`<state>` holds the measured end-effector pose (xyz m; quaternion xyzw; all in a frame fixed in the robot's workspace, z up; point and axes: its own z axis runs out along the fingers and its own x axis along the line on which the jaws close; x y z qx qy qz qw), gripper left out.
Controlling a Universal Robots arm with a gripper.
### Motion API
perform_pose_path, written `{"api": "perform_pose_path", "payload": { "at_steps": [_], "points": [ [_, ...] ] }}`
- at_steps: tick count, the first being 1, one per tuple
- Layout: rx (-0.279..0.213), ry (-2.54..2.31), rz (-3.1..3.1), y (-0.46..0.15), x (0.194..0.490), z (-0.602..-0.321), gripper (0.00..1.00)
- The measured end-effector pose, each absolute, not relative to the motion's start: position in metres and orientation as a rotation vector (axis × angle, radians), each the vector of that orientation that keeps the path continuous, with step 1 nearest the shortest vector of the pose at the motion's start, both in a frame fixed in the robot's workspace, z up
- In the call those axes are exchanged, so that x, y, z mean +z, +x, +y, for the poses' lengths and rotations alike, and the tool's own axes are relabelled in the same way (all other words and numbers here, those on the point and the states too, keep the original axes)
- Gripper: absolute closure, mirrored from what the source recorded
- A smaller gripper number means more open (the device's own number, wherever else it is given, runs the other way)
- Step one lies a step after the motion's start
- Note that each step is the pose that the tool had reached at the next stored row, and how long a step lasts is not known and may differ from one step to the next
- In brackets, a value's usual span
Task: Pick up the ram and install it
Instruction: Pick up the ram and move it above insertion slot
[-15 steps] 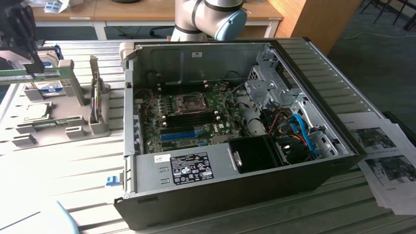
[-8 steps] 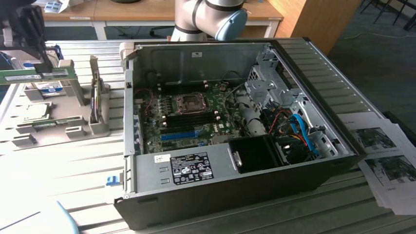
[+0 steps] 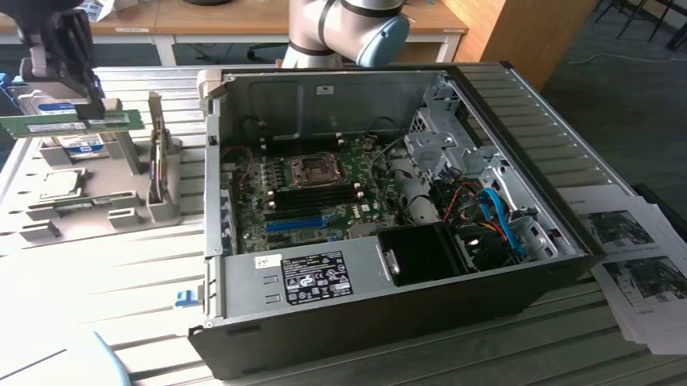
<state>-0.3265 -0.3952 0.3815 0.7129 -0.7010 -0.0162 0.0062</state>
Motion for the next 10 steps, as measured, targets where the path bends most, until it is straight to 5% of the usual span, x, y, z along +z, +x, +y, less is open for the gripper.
{"api": "perform_pose_path", "payload": {
  "at_steps": [10],
  "points": [
    [-0.051, 2.231, -2.194, -0.304, 0.381, -0.395, 0.89]
  ]
}}
